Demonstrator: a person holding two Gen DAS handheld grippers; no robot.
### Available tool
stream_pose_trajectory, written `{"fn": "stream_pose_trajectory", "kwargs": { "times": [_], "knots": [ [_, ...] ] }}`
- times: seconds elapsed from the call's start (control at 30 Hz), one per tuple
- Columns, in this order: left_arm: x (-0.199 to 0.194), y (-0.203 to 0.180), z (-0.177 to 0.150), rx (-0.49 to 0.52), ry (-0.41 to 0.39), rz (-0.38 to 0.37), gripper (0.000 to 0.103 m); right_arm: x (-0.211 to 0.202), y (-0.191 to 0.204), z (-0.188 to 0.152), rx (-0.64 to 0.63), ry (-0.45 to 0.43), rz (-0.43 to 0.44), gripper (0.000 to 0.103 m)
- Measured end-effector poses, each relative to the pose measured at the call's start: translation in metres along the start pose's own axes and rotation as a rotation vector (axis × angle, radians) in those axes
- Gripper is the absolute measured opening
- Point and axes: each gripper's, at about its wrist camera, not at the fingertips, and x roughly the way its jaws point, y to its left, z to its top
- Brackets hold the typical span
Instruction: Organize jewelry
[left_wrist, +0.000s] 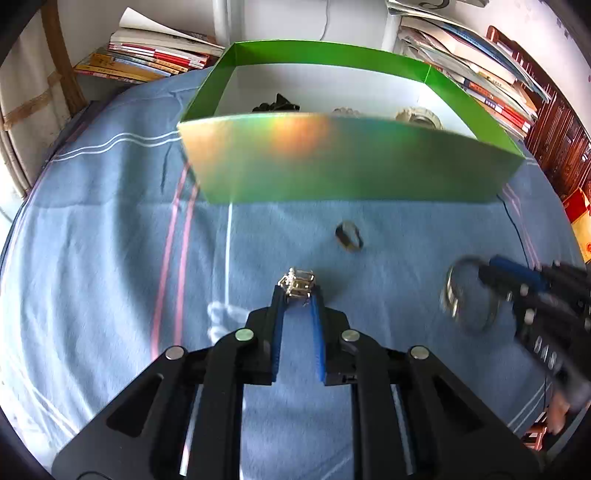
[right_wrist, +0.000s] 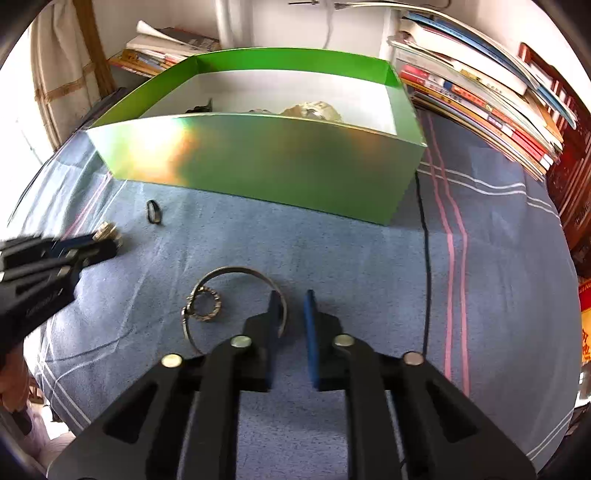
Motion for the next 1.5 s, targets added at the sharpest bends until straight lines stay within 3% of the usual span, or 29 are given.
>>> {"fn": "stream_pose_trajectory", "kwargs": {
  "times": [0.27,0.43,0.77,1.0,1.5],
  "knots": [
    [-0.013,0.003,-0.020,0.011,-0.001,0.006,0.015,-0.006,-0.006,0.004,0.059,-0.015,0.030,0.004],
    [-0.016,0.005,-0.025,0.010,-0.002,0.008,0.015,-0.016,-0.018,0.013,0.109,-0.057,0.003,0.004],
    [-0.017,0.011,-0.025,-0.005,-0.003,0.004,0.016,-0.002,-0.037,0.007,0.163,-0.003,-0.046,0.005],
    [-0.016,0.008,-0.024,-0.007,-0.008,0.012,0.033,-0.001,-0.034,0.004,0.157,-0.003,-0.047,0.007],
    [-0.011,0.006,-0.019,0.004,-0.016,0.017,0.037,-0.003,-0.027,0.002,0.139,-0.001,-0.066,0.009]
  ]
}}
